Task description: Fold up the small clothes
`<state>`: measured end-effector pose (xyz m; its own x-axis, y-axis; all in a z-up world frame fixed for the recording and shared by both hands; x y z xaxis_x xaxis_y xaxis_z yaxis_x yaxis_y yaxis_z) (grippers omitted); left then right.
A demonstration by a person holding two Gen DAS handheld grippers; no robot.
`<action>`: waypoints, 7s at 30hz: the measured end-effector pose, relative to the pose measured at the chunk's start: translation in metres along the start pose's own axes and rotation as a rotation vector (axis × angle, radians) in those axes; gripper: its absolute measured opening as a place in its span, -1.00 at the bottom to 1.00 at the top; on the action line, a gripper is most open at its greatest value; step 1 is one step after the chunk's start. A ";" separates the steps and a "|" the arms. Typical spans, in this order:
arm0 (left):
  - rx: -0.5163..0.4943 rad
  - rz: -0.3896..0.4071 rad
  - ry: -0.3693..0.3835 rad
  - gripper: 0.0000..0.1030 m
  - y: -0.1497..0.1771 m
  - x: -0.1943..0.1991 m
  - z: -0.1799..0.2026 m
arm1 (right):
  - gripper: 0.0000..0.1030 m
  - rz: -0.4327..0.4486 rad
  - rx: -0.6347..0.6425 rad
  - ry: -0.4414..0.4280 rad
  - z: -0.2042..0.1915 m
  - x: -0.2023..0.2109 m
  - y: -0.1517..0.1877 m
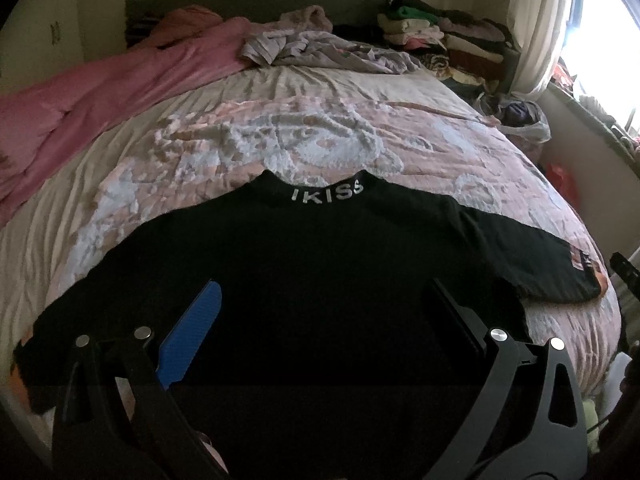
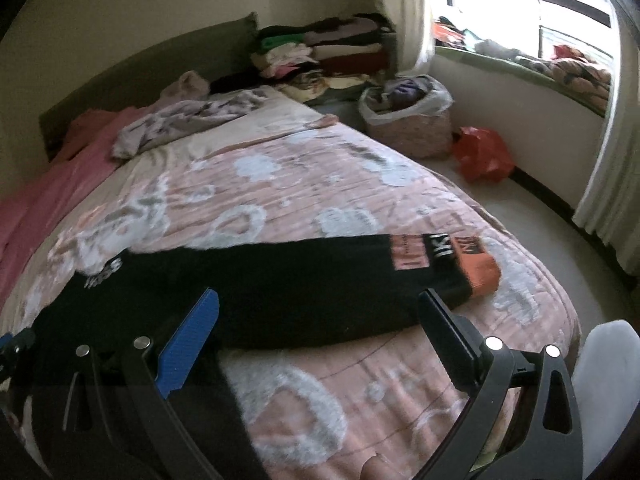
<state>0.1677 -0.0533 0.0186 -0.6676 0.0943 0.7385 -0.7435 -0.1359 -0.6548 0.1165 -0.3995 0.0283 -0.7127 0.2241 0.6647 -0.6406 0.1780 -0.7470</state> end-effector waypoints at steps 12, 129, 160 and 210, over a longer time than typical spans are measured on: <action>-0.011 0.002 -0.011 0.82 -0.022 -0.032 0.004 | 0.92 -0.067 -0.194 0.126 0.065 -0.047 0.006; 0.125 -0.085 0.073 -0.82 0.011 -0.084 -0.061 | 0.11 0.086 0.142 -0.438 -0.119 -0.032 -0.004; 0.114 0.049 -0.021 -0.55 -0.018 -0.032 -0.100 | 0.11 0.018 0.313 -0.439 -0.151 -0.045 0.013; 0.023 -0.021 -0.073 0.42 0.018 -0.018 -0.104 | 0.74 -0.033 0.407 -0.508 -0.186 -0.030 0.030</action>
<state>0.1623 0.0451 -0.0233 -0.6468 0.0258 0.7622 -0.7555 -0.1577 -0.6358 0.1718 -0.2224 -0.0171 -0.6735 -0.2738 0.6866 -0.6502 -0.2225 -0.7264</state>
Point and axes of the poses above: each gripper's, at about its wrist camera, not at the fingertips, and x roughly against the way its jaws point, z to its right, y to its underside, the point moved 1 cm from there along -x, roughly the way its jaws point, and after that the axes turned 9 degrees about x, right-handed, at the moved point
